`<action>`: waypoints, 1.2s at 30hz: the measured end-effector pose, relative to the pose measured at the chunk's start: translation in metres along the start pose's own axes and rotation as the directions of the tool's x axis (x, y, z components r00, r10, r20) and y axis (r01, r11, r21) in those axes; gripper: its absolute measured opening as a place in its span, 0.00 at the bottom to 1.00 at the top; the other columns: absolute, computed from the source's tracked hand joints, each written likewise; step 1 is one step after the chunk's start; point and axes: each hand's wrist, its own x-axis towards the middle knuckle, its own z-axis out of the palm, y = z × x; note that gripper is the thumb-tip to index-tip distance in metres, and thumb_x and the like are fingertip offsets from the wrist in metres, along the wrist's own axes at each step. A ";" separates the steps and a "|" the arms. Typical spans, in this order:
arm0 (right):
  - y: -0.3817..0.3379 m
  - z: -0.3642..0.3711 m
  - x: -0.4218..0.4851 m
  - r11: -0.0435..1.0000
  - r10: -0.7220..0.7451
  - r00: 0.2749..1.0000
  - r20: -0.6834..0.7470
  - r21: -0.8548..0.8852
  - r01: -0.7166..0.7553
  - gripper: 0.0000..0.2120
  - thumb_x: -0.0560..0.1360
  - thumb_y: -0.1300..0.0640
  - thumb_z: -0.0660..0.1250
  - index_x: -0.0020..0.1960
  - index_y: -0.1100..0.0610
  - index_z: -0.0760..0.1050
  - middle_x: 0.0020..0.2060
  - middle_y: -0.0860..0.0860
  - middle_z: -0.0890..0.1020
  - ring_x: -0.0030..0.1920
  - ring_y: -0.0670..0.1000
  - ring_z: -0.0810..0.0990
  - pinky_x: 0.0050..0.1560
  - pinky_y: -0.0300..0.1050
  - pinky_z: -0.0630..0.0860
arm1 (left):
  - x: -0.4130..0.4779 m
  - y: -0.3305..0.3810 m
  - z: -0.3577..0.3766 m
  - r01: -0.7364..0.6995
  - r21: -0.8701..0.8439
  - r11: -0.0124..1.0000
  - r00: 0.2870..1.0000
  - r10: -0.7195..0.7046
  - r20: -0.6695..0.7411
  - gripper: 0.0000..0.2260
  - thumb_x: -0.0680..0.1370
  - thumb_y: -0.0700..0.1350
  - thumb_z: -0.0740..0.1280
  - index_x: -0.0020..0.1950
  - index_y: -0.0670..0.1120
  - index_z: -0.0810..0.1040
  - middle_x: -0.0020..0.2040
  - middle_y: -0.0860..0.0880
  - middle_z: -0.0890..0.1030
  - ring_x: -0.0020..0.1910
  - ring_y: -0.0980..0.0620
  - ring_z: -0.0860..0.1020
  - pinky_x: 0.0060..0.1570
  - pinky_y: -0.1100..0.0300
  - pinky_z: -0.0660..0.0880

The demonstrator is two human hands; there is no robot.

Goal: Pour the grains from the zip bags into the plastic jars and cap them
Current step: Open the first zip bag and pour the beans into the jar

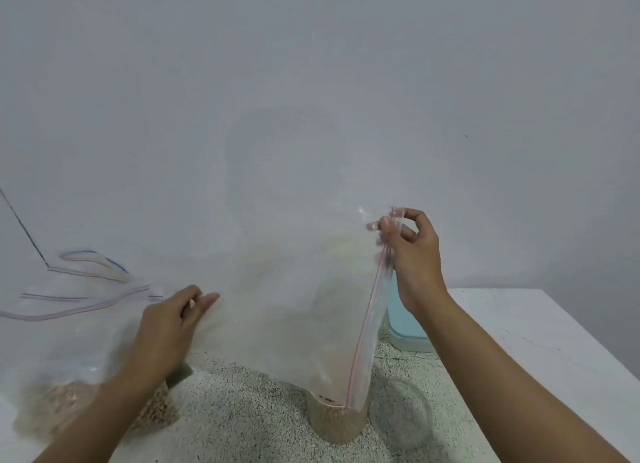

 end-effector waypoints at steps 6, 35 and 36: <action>-0.002 0.029 0.005 0.975 -0.166 0.986 -0.001 -0.149 0.164 0.03 0.84 0.55 0.64 0.52 0.52 0.71 0.35 0.50 0.83 0.31 0.49 0.73 0.30 0.42 0.68 | 0.011 -0.013 0.010 -0.062 0.074 0.995 0.990 0.052 0.129 0.14 0.76 0.64 0.63 0.49 0.54 0.75 0.31 0.52 0.76 0.31 0.55 0.76 0.33 0.56 0.73; -0.053 0.070 -0.027 0.915 -0.063 0.834 0.548 -0.303 0.268 0.09 0.80 0.57 0.70 0.59 0.55 0.78 0.54 0.61 0.82 0.53 0.67 0.82 0.55 0.68 0.78 | 0.106 0.133 -0.042 -0.176 -0.666 0.725 0.799 0.501 0.334 0.17 0.82 0.56 0.62 0.46 0.44 0.79 0.27 0.39 0.78 0.34 0.47 0.77 0.48 0.56 0.73; -0.053 0.064 -0.027 0.921 -0.037 0.834 0.551 -0.305 0.242 0.09 0.79 0.57 0.71 0.59 0.56 0.78 0.54 0.62 0.82 0.52 0.66 0.82 0.56 0.67 0.79 | 0.103 0.139 -0.040 -0.165 -0.673 0.721 0.816 0.483 0.317 0.16 0.82 0.57 0.62 0.46 0.45 0.79 0.26 0.40 0.78 0.32 0.48 0.76 0.48 0.56 0.73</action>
